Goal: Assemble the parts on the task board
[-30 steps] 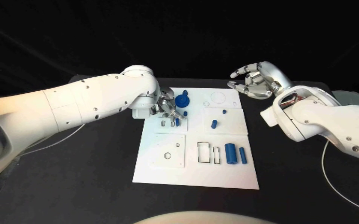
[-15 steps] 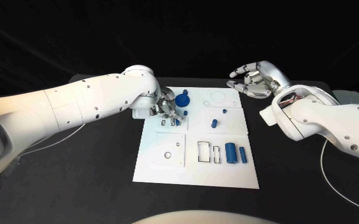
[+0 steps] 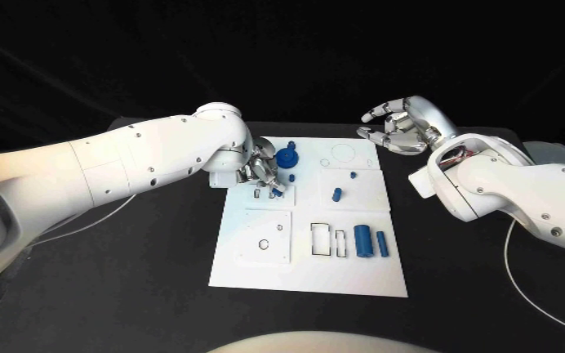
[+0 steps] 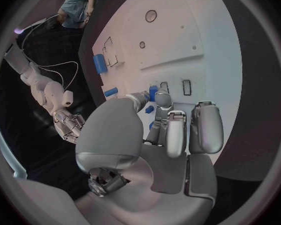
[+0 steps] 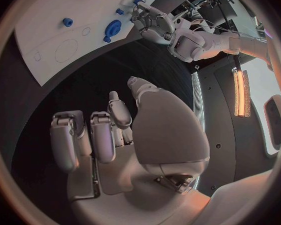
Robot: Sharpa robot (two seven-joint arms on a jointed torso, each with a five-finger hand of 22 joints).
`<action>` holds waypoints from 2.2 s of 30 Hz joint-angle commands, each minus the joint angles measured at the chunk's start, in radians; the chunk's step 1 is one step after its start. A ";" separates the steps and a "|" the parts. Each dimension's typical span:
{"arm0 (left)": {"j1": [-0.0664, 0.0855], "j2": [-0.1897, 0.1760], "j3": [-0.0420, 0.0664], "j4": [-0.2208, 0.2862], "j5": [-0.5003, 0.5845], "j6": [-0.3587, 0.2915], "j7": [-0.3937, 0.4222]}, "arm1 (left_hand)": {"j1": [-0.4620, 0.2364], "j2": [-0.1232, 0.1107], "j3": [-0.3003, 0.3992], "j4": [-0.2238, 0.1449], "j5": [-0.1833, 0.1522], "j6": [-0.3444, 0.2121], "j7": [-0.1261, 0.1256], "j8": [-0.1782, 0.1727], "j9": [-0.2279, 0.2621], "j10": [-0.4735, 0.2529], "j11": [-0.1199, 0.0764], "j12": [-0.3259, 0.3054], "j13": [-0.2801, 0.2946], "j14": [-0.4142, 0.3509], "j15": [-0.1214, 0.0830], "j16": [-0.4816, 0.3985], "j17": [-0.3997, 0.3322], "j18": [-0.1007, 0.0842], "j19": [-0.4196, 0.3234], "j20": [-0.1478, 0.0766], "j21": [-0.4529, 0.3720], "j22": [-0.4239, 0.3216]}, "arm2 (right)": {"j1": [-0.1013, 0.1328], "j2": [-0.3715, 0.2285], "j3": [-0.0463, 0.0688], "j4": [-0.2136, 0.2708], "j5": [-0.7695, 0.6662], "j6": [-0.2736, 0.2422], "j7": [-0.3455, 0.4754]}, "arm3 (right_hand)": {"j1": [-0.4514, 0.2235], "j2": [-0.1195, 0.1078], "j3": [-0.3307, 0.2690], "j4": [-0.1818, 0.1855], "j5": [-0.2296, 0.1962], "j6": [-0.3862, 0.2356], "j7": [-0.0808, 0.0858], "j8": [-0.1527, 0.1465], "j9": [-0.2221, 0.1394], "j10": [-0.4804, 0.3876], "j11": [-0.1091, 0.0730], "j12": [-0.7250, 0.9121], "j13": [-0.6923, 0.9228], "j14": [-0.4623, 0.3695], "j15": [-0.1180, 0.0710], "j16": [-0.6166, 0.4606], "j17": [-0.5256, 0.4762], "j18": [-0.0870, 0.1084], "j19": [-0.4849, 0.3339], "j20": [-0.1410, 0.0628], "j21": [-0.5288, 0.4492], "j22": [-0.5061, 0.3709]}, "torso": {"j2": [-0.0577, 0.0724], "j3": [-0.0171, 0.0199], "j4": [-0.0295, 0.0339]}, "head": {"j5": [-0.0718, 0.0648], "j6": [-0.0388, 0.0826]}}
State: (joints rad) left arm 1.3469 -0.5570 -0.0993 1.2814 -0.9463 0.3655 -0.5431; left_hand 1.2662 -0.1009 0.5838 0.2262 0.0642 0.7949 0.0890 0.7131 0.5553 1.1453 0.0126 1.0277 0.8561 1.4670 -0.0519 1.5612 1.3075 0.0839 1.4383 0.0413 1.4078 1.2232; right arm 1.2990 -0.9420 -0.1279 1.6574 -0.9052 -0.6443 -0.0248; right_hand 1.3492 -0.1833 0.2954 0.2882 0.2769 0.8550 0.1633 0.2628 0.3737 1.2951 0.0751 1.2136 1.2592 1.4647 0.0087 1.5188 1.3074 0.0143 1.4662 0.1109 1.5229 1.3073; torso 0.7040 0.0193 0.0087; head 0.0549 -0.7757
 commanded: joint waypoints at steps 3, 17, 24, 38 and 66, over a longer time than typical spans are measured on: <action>0.000 0.001 0.000 -0.001 0.065 -0.023 0.006 | -0.022 -0.028 0.139 -0.067 0.009 -0.010 -0.009 0.026 0.053 0.003 -0.008 -0.006 -0.004 0.102 -0.006 0.006 0.259 -0.017 0.000 -0.007 0.007 0.008 | -0.001 0.001 0.000 -0.002 -0.002 0.012 -0.003 | -0.011 0.000 0.005 -0.001 0.006 -0.002 -0.003 0.005 0.001 -0.002 -0.001 -0.002 0.000 0.073 -0.008 -0.003 0.132 0.000 0.075 -0.005 -0.003 0.230 | 0.000 0.0004 -0.0002 | 0.000 0.000; 0.000 -0.042 0.003 0.043 0.121 -0.068 0.010 | -0.069 -0.036 0.268 -0.160 0.014 -0.018 -0.009 0.069 0.107 0.034 -0.009 0.015 0.019 0.101 -0.008 0.002 0.253 -0.017 0.000 -0.008 0.010 0.014 | -0.001 0.001 -0.001 -0.005 -0.002 0.016 -0.005 | -0.011 0.000 0.006 -0.001 0.007 -0.002 -0.003 0.005 0.001 -0.003 -0.001 -0.003 -0.002 0.073 -0.008 -0.004 0.131 0.000 0.075 -0.005 -0.004 0.229 | -0.001 0.0011 0.0027 | 0.000 0.004; -0.001 -0.079 0.004 0.096 0.090 -0.155 0.016 | -0.115 -0.070 0.302 -0.193 0.158 -0.002 -0.018 0.096 0.137 0.085 -0.018 0.074 0.082 0.100 -0.016 0.001 0.252 -0.019 0.005 -0.015 0.015 0.025 | -0.002 -0.003 -0.001 -0.007 -0.002 0.013 -0.002 | -0.012 0.000 0.006 -0.001 0.007 -0.002 -0.003 0.006 0.001 -0.003 -0.001 -0.004 -0.003 0.073 -0.008 -0.004 0.131 0.000 0.074 -0.005 -0.005 0.229 | -0.001 0.0004 0.0054 | 0.000 0.004; -0.031 -0.114 0.001 0.152 -0.050 -0.278 0.016 | -0.152 -0.093 0.311 -0.213 0.288 0.022 -0.030 0.113 0.156 0.131 -0.030 0.128 0.143 0.099 -0.027 -0.002 0.247 -0.022 0.013 -0.025 0.023 0.040 | -0.001 -0.006 -0.001 -0.007 -0.003 0.012 0.002 | -0.013 0.000 0.006 -0.001 0.008 -0.003 -0.003 0.006 0.001 -0.004 -0.001 -0.004 -0.003 0.073 -0.008 -0.004 0.131 0.000 0.075 -0.005 -0.004 0.229 | -0.001 0.0001 0.0047 | 0.009 0.000; -0.049 -0.097 -0.015 0.130 -0.067 -0.207 0.005 | -0.175 -0.094 0.307 -0.211 0.316 0.035 -0.041 0.133 0.170 0.156 -0.040 0.157 0.169 0.098 -0.035 -0.003 0.245 -0.022 0.015 -0.031 0.024 0.043 | -0.001 -0.007 -0.001 -0.007 -0.004 0.014 0.002 | -0.016 -0.001 0.005 -0.001 0.009 -0.003 -0.003 0.007 0.001 -0.003 -0.001 -0.004 -0.003 0.073 -0.009 -0.005 0.131 0.000 0.074 -0.006 -0.005 0.229 | 0.000 0.0004 0.0025 | 0.012 -0.008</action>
State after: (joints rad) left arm 1.2980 -0.6566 -0.1126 1.4105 -1.0068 0.1280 -0.5399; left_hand 1.0929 -0.2044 0.7246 0.1845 0.3729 0.8071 0.0674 0.8405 0.7228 1.2964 -0.0262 1.1813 1.0234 1.4670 -0.0803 1.5612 1.3079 0.0683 1.4525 0.0196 1.4288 1.2660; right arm 1.2980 -0.9492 -0.1291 1.6497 -0.9045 -0.6416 -0.0269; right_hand 1.3383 -0.1830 0.2954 0.2881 0.2809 0.8550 0.1633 0.2627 0.3735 1.2952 0.0751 1.2136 1.2571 1.4647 0.0088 1.5188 1.3076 0.0143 1.4662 0.1109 1.5230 1.3075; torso 0.7043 0.0199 0.0120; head 0.0662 -0.7836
